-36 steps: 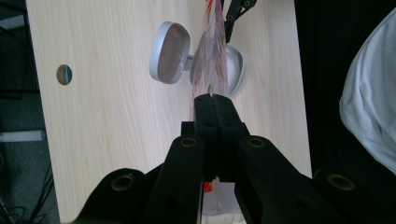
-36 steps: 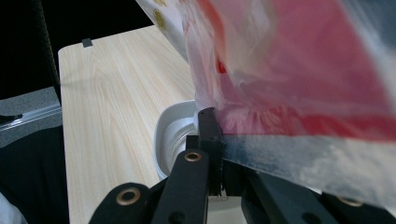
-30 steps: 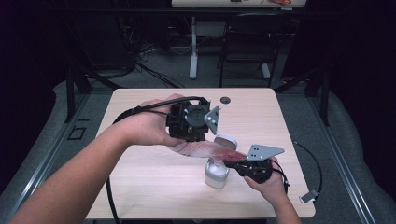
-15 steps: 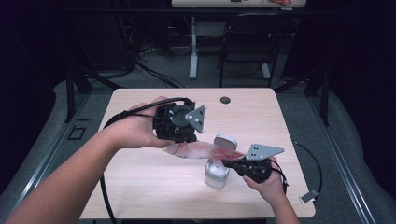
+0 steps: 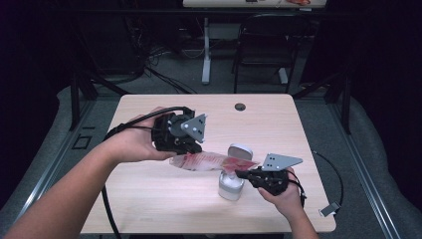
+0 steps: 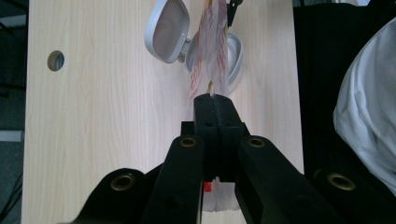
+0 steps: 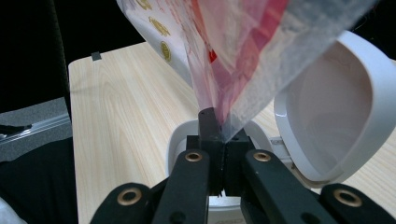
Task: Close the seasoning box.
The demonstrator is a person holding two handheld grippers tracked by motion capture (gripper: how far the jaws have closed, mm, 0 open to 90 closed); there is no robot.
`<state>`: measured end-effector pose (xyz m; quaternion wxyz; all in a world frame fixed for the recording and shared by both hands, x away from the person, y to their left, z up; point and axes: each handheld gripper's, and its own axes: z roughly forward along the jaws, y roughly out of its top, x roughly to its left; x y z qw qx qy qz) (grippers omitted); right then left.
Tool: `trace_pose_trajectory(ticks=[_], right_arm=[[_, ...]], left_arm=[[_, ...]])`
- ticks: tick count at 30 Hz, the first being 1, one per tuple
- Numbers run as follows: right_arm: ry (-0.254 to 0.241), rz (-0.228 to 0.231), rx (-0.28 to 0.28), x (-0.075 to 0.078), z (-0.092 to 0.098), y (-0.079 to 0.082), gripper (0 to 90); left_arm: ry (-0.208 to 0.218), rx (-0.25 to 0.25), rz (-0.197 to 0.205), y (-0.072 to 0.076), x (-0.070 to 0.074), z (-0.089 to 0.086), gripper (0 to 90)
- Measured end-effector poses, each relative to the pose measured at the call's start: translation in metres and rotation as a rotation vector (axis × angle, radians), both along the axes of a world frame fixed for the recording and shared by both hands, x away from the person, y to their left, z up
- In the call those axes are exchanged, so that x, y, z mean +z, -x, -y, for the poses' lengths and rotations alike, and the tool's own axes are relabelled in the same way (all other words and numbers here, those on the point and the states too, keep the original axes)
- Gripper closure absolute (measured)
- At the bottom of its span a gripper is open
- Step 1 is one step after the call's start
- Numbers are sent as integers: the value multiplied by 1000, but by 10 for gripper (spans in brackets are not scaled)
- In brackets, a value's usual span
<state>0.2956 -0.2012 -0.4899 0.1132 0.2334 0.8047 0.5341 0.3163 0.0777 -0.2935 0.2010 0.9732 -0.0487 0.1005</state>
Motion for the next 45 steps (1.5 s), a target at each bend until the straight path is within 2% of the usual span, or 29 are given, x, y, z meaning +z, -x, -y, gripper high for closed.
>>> trace_pose_trajectory(ticks=[2, 9, 13, 17, 23, 34, 45], right_arm=[[-13, 1, 4, 1, 0, 0, 900], [-33, 0, 0, 2, 0, -1, 900], [-34, -1, 1, 3, 0, 0, 900], [-25, 1, 2, 4, -2, 0, 900], [-21, 10, 9, 7, -6, 2, 900], [-10, 13, -1, 11, -9, 2, 900], [-44, 22, -34, 15, -6, 2, 900]], left_arm=[[23, 10, -7, -1, -3, -6, 900], [63, 25, -15, -3, -9, -17, 900], [94, 36, -24, -3, -16, -26, 900], [103, 39, -23, -2, -20, -32, 900], [137, 58, -31, 1, -30, -47, 900], [161, 92, -53, -3, -45, -58, 895], [166, 114, -65, -6, -57, -62, 891]])
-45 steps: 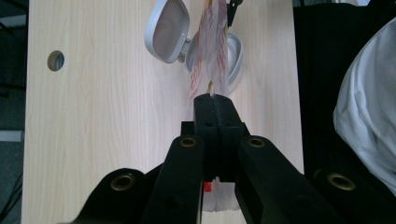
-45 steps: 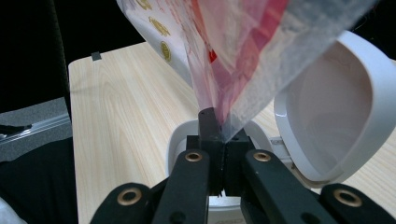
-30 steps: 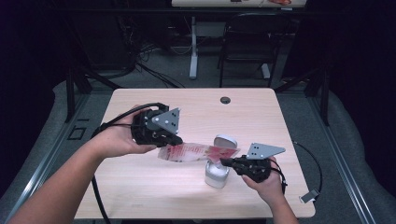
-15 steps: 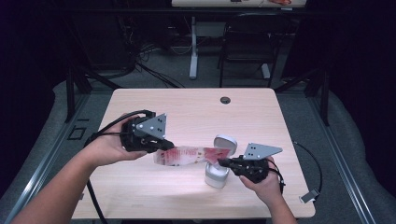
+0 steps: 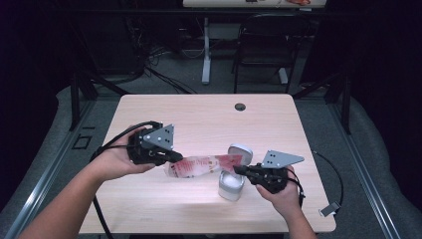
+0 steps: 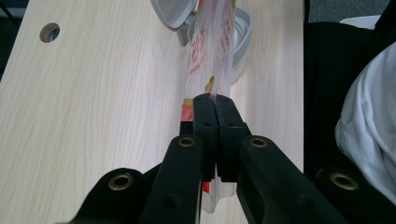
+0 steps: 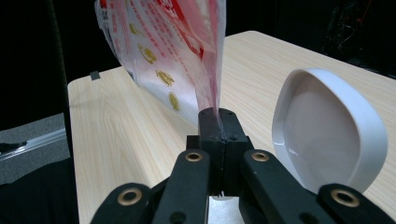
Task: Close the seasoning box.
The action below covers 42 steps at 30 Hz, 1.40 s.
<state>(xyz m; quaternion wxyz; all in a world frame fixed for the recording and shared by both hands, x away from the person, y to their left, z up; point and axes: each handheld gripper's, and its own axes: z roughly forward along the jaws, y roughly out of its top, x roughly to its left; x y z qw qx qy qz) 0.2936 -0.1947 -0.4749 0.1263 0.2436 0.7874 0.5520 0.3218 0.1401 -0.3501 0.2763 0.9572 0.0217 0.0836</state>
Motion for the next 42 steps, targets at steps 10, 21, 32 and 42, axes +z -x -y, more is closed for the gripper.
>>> trace_pose_trajectory(ticks=[10, 21, 32, 42], right_arm=[[-34, -10, 0, 3, -1, -1, 900], [-60, -13, 34, 10, -6, -3, 900], [-63, -3, 55, 25, -15, -7, 900], [-49, -3, 82, 35, -26, -11, 900]], left_arm=[[24, 17, -19, 2, -13, -9, 888], [40, 53, -37, 0, -29, -21, 889], [58, 84, -31, 2, -45, -31, 895], [115, 127, -43, 1, -62, -44, 898]])
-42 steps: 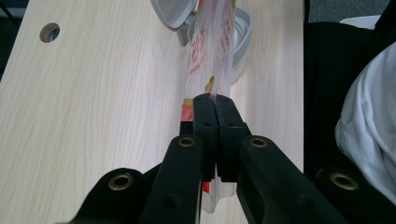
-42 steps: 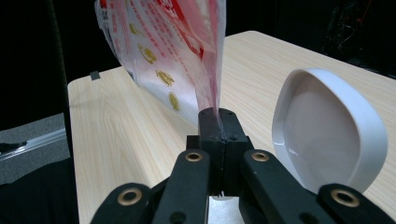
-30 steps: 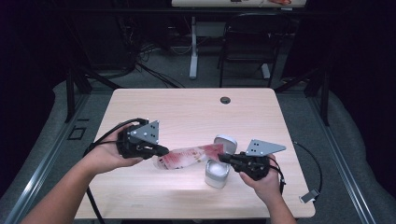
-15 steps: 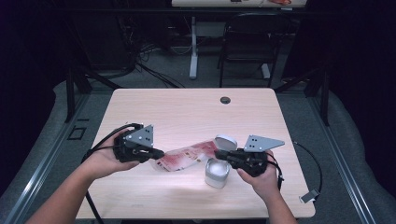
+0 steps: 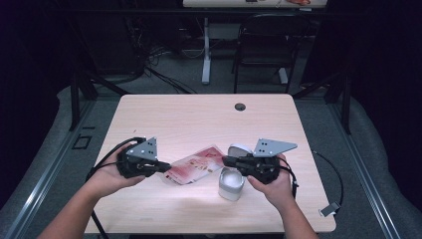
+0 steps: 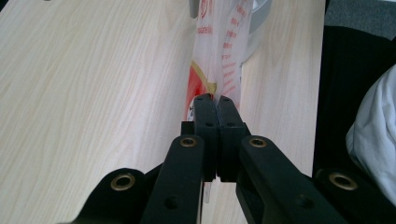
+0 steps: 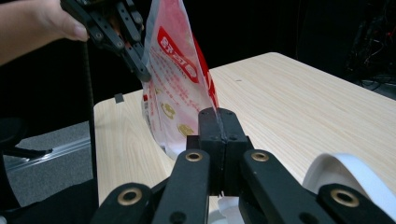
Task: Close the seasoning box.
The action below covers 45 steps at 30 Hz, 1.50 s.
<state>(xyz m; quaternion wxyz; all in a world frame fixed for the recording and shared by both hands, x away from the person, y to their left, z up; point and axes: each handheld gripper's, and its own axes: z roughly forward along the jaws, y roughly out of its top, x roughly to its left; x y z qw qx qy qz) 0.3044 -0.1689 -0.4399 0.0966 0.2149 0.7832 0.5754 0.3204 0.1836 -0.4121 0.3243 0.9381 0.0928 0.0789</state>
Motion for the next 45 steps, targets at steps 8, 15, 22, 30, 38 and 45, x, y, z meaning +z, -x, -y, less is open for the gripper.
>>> trace_pose_trajectory(ticks=[8, 15, 22, 30, 38, 45], right_arm=[[30, 17, 1, 8, -9, -2, 900], [61, 37, 6, 15, -18, -3, 900], [81, 49, 10, 20, -24, -4, 900], [124, 57, 18, 22, -35, -7, 900], [139, 48, 20, 25, -41, -11, 900], [180, 60, 17, 30, -52, -14, 900]], left_arm=[[61, 41, -22, -1, -23, -4, 898], [128, 76, -44, -1, -39, -10, 898], [175, 105, -45, -1, -51, -13, 898], [233, 153, -45, 1, -71, -17, 897], [283, 196, -26, 4, -79, -21, 893], [317, 230, -32, 3, -88, -24, 895]])
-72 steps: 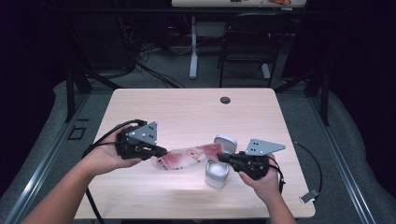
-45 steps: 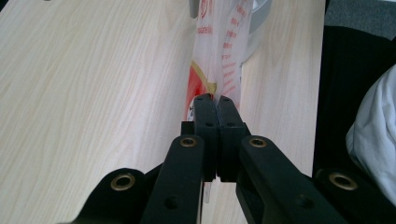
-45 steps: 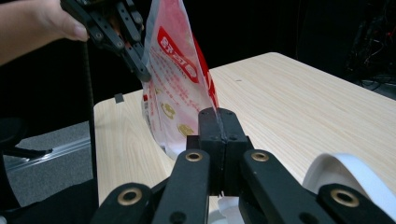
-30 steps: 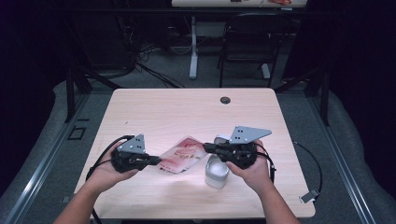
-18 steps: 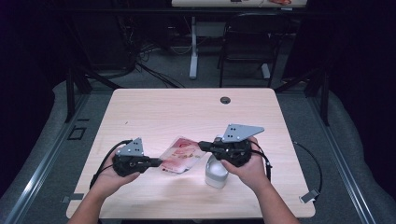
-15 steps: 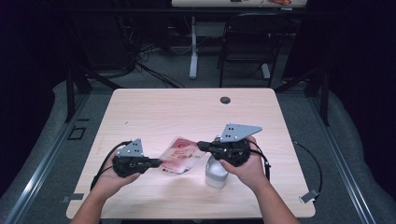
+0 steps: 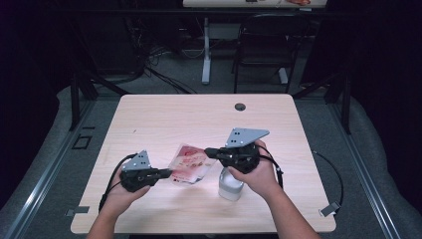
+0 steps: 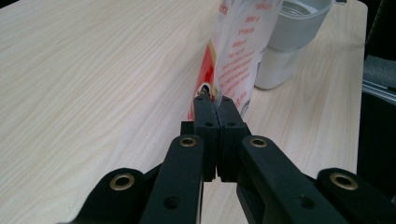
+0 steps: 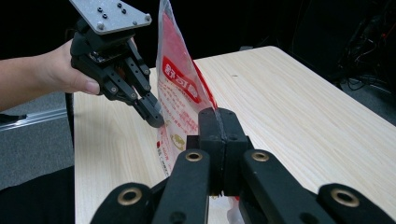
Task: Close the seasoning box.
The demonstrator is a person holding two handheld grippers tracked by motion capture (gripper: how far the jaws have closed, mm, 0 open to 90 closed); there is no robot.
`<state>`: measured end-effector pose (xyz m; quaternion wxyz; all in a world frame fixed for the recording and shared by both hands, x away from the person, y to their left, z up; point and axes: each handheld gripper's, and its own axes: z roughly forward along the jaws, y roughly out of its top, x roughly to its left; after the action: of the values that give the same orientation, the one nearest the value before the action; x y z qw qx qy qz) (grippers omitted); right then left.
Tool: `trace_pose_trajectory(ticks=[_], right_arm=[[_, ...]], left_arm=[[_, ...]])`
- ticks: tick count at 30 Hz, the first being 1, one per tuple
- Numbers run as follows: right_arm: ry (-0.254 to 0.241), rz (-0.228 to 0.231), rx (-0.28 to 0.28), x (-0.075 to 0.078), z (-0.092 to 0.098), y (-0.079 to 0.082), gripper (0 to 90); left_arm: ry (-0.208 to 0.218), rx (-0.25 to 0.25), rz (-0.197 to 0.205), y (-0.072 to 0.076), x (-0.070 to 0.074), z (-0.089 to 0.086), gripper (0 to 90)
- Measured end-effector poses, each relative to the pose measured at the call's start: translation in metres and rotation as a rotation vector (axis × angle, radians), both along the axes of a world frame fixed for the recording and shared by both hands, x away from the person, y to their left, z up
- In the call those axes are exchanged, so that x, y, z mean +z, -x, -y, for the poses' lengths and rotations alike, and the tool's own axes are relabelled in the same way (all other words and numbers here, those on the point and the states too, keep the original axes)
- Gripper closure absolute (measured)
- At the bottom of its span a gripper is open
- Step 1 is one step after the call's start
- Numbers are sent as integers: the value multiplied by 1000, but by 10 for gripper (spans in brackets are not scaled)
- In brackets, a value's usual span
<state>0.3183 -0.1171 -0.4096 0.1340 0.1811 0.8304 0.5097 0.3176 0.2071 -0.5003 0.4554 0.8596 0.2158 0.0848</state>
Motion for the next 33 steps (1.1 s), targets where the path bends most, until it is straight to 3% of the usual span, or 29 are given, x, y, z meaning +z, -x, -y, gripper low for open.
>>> trace_pose_trajectory(ticks=[18, 22, 25, 33], right_arm=[[45, 4, -1, -9, -15, -4, 900], [66, -13, -1, -15, -18, -6, 900], [60, -17, -4, -17, -18, -7, 900], [66, -14, 12, -20, -23, -5, 900]], left_arm=[[-7, 69, -12, -3, -23, 2, 873], [-60, 59, -13, -2, -28, 6, 871], [-70, 59, -17, -2, -29, 8, 866], [-71, 63, -28, -2, -36, 10, 762]])
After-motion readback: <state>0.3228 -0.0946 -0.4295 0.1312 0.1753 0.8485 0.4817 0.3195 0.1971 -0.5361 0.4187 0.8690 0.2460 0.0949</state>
